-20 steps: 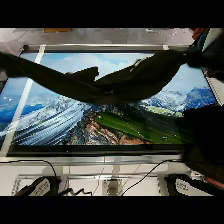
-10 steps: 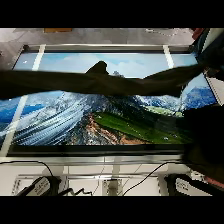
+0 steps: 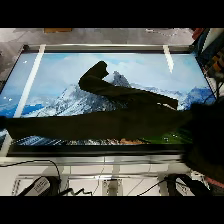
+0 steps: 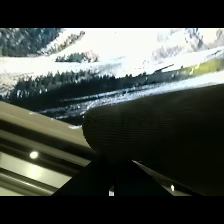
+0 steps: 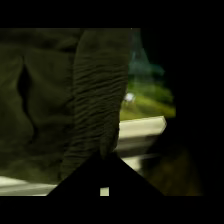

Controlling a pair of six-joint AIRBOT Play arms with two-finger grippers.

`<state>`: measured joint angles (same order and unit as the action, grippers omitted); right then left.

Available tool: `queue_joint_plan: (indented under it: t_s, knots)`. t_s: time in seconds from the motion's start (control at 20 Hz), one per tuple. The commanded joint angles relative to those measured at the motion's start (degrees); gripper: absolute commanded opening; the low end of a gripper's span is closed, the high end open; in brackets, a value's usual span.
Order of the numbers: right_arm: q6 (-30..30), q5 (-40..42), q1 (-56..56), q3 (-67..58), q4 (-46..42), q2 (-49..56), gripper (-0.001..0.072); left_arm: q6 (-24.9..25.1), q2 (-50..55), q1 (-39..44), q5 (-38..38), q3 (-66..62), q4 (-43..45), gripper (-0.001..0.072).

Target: Fold the clothes and pants, and hang the long-sleeved shirts on hangers.

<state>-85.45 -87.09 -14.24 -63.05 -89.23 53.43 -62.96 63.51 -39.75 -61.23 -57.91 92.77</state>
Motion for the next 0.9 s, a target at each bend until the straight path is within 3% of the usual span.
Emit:
queue_joint_plan:
  t_s: [0.0,0.15,0.6,0.85]
  knots:
    - [-0.9,-2.6,0.0,16.2,1.2,-9.1,0.0026,4.6,0.3,-0.5,-0.9,5.1,6.0,0.0016]
    - [-0.9,-6.2,0.0,22.4,0.8,-14.0,0.0025,4.6,0.6,-0.5,1.4,5.1,9.2,0.0016]
    - [-0.9,-14.7,0.0,22.3,0.8,-14.7,0.0026,5.0,0.6,-0.3,11.4,-1.3,13.9,0.0016]
    - [-0.9,-13.9,0.0,22.3,0.8,-14.7,0.0026,5.0,0.6,1.2,19.8,-12.2,4.5,0.0016]
